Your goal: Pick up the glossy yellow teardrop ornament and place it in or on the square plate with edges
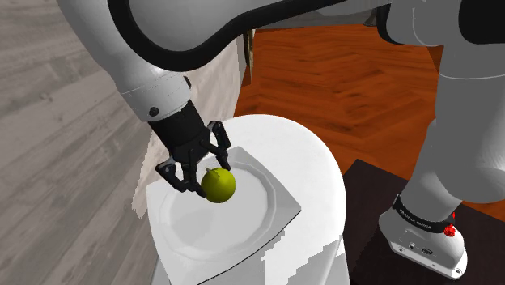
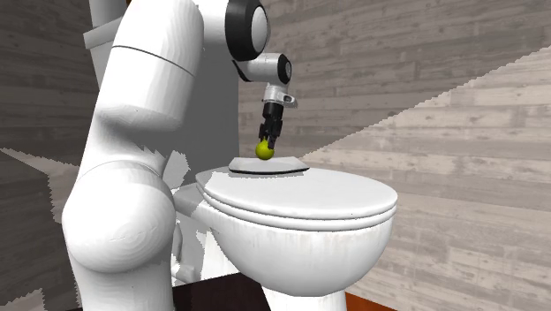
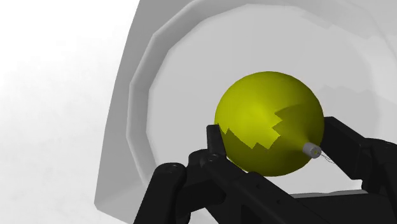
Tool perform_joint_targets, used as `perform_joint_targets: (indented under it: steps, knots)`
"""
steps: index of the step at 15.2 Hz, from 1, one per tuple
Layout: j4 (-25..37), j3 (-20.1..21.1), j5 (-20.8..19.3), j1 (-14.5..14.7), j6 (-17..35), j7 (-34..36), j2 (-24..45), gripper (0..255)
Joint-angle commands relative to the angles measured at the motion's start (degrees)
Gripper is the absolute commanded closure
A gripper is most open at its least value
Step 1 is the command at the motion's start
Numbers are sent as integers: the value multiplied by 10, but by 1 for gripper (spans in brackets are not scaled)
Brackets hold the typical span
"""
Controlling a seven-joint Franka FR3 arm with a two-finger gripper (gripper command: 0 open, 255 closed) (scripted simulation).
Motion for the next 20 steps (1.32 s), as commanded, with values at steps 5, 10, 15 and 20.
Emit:
perform_joint_targets:
  steps: [5,10,15,20]
  knots:
    - [-22,-1,-1,-2,22,-2,0,255]
    - [-22,-1,-1,-2,22,-2,0,255]
    - [-21,-1,-1,-2,22,-2,0,0]
    - [102,-2,-20,22,-66,10,41,0]
